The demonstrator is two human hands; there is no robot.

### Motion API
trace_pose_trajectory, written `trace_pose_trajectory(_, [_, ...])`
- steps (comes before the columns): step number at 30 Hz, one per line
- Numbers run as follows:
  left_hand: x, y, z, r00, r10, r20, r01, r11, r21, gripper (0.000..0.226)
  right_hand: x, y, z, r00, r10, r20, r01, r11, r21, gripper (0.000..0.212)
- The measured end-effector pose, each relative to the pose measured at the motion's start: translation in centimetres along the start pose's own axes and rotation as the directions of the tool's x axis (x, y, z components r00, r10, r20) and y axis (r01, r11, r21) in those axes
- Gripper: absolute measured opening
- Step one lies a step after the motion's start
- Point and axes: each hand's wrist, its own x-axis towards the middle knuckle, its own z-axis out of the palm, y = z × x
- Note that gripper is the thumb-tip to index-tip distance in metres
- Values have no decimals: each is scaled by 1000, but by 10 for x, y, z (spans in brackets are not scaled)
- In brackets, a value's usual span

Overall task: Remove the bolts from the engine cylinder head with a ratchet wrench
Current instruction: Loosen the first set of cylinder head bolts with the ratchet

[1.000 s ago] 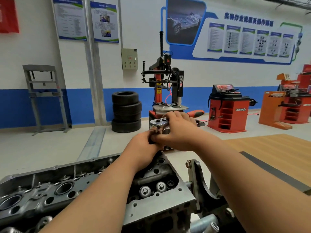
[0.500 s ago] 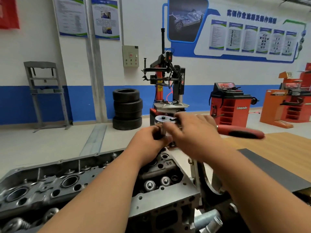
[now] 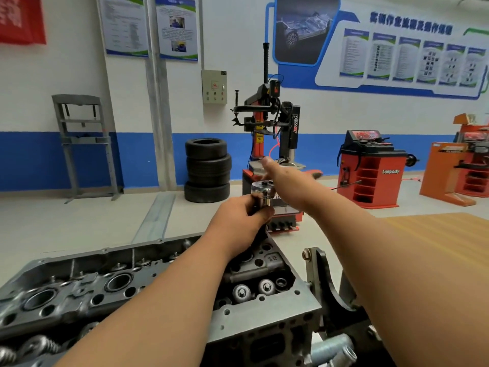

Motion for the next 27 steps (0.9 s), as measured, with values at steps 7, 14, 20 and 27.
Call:
trace_pose_trajectory(7, [-1,-5,-1,999,42,27,-41,999,-34,13,-105,3,17,965,-185,-184,1,708,-706,90])
trace_pose_trajectory(14, [5,-8,1,1000,15,5,-15,1000,-21,21,-27,11,-6,986,-30,-162,-25,943,-331,60])
trace_pose_trajectory(20, [4,-8,-2,998,-55,23,55,998,-6,26,24,8,22,976,-218,18,218,970,-104,46])
trace_pose_trajectory(27, [0,-3,-5,996,-51,75,55,997,-49,5,-48,18,-2,970,-91,-225,-77,763,-642,46])
